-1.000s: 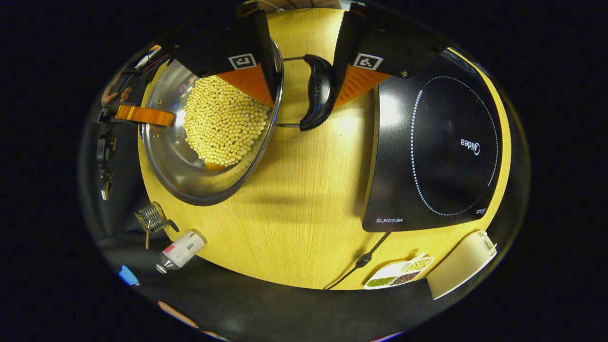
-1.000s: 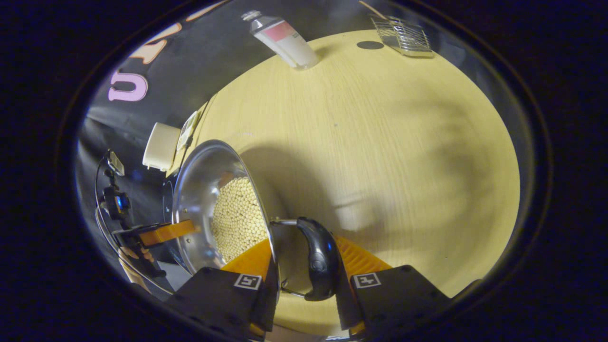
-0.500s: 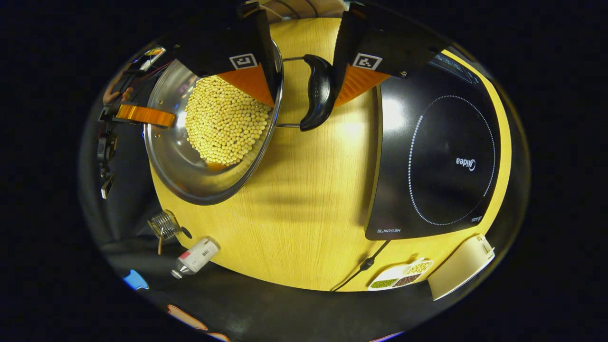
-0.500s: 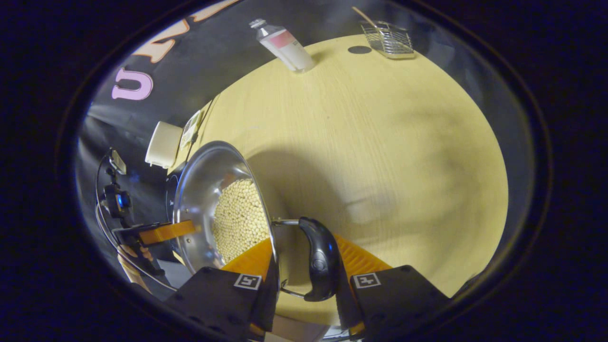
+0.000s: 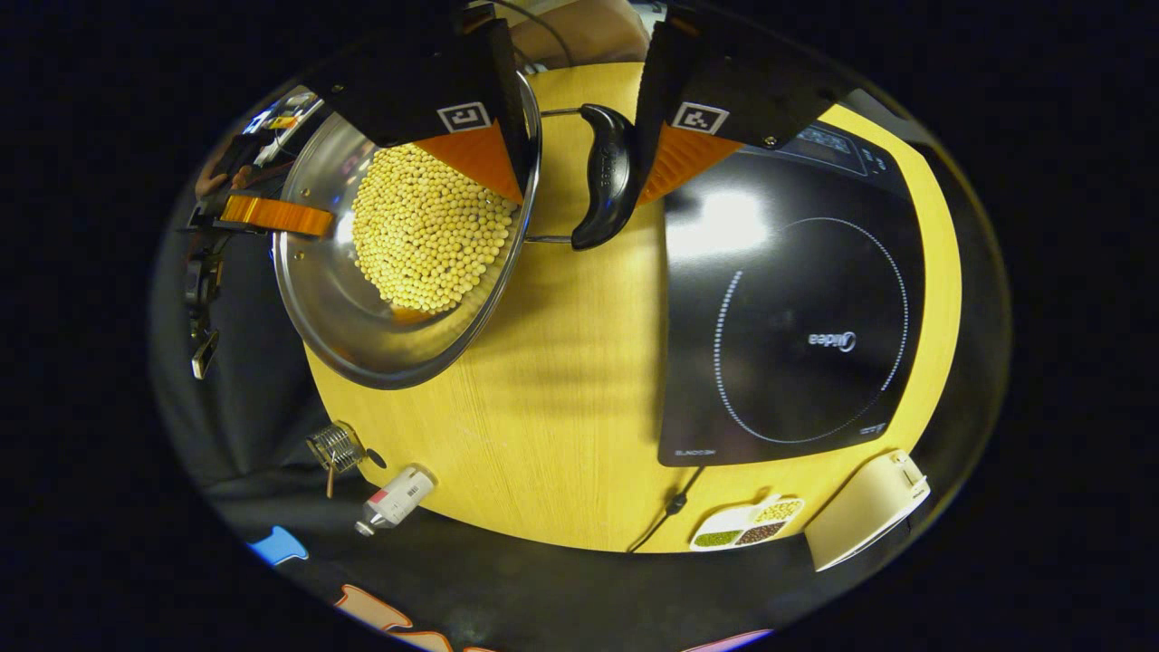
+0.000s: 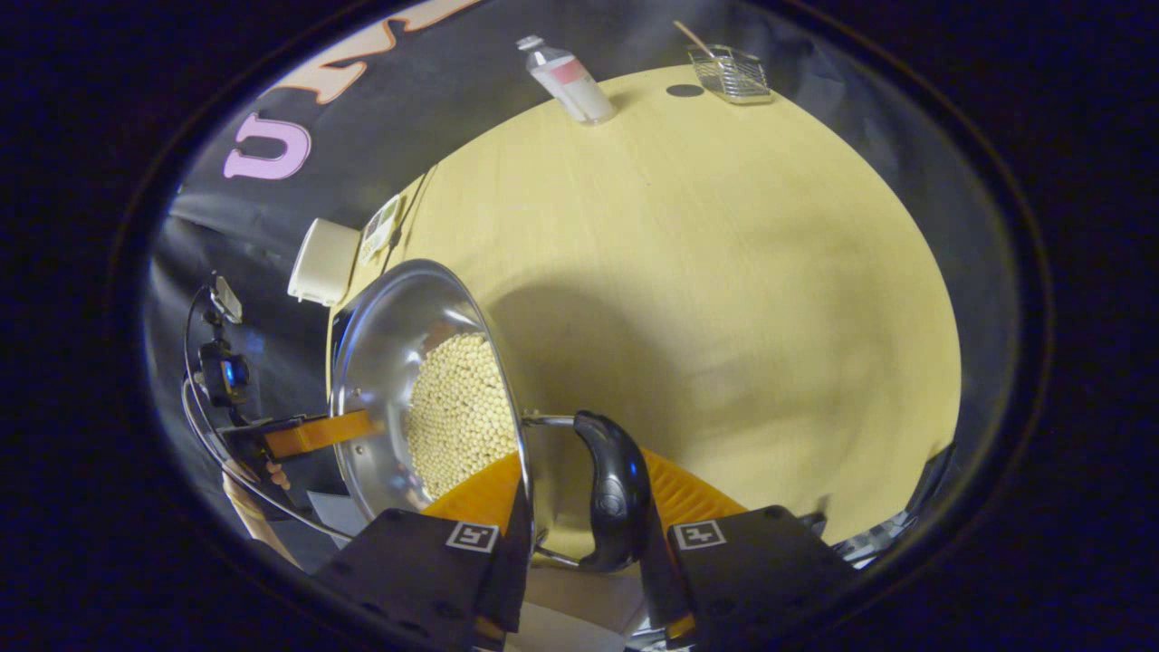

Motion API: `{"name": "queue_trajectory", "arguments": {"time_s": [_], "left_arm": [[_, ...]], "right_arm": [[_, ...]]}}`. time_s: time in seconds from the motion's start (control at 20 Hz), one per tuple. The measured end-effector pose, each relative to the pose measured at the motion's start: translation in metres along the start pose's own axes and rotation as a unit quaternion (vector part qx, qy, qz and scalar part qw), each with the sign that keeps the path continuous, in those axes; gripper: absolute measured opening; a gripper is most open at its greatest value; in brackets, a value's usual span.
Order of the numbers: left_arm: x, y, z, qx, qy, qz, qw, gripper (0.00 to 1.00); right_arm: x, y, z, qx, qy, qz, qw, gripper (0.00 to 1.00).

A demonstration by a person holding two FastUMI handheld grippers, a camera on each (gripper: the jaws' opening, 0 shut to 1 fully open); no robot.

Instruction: First push the handle of the pot to place it horizontally, then grasp the pot with both hands and set it on the induction cooktop.

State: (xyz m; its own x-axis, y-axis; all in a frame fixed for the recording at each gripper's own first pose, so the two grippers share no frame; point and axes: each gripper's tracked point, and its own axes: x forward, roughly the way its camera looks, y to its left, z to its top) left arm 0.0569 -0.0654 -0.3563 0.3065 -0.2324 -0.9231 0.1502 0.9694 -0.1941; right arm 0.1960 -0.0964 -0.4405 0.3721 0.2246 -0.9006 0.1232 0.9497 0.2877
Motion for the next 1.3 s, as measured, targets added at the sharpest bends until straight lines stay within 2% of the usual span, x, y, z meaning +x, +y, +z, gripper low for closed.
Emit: {"name": "queue_trajectory", "arguments": {"time_s": [0.05,0.15,0.2,0.25,0.3,0.4,0.45,0.5,0.55,0.65,0.7,0.75,0.8,0.85,1.0,1.05,1.3], "left_arm": [[-0.006,0.010,-0.002,0.001,-0.003,0.001,1.000,0.58],[-0.019,0.033,-0.003,0.004,-0.010,0.002,1.000,0.58],[-0.024,0.046,-0.004,0.005,-0.013,0.000,1.000,0.59],[-0.031,0.058,-0.005,0.005,-0.016,-0.001,1.000,0.59],[-0.038,0.072,-0.005,0.004,-0.019,-0.003,1.000,0.58],[-0.050,0.101,-0.005,0.005,-0.027,-0.001,1.000,0.58],[-0.057,0.116,-0.004,0.005,-0.032,0.001,0.999,0.58],[-0.062,0.131,-0.004,0.005,-0.036,0.004,0.999,0.58],[-0.067,0.146,-0.004,0.004,-0.041,0.006,0.999,0.59],[-0.076,0.174,0.000,0.003,-0.050,0.008,0.999,0.58],[-0.079,0.187,0.002,0.002,-0.053,0.010,0.999,0.58],[-0.081,0.199,0.004,0.002,-0.056,0.012,0.998,0.58],[-0.083,0.213,0.006,0.002,-0.060,0.015,0.998,0.58],[-0.085,0.224,0.009,0.000,-0.065,0.017,0.998,0.58],[-0.086,0.254,0.023,0.001,-0.078,0.027,0.997,0.60],[-0.086,0.261,0.028,0.002,-0.082,0.030,0.996,0.58],[-0.079,0.283,0.059,0.009,-0.110,0.040,0.993,0.58]], "right_arm": [[0.000,0.003,-0.001,0.000,-0.001,0.001,1.000,0.55],[0.000,0.007,-0.001,-0.003,-0.003,0.002,1.000,0.55],[-0.001,0.007,-0.001,-0.004,-0.004,0.001,1.000,0.50],[-0.001,0.009,-0.001,-0.004,-0.005,0.002,1.000,0.50],[0.000,0.010,-0.002,-0.004,-0.006,0.002,1.000,0.55],[0.000,0.013,-0.003,-0.006,-0.008,0.001,1.000,0.55],[0.001,0.014,-0.002,-0.007,-0.011,0.000,1.000,0.50],[0.002,0.015,-0.001,-0.009,-0.013,0.000,1.000,0.50],[0.004,0.016,0.000,-0.012,-0.017,0.002,1.000,0.55],[0.006,0.018,0.000,-0.018,-0.023,0.006,1.000,0.55],[0.007,0.013,0.000,-0.022,-0.026,0.007,0.999,0.50],[0.006,0.014,0.004,-0.025,-0.029,0.008,0.999,0.50],[0.006,0.015,0.005,-0.029,-0.032,0.010,0.999,0.55],[0.007,0.015,0.007,-0.031,-0.034,0.013,0.999,0.55],[0.010,0.020,0.006,-0.035,-0.040,0.017,0.998,0.55],[0.008,0.019,0.008,-0.035,-0.043,0.016,0.998,0.55],[0.018,0.024,0.009,-0.048,-0.060,0.011,0.997,0.55]]}}
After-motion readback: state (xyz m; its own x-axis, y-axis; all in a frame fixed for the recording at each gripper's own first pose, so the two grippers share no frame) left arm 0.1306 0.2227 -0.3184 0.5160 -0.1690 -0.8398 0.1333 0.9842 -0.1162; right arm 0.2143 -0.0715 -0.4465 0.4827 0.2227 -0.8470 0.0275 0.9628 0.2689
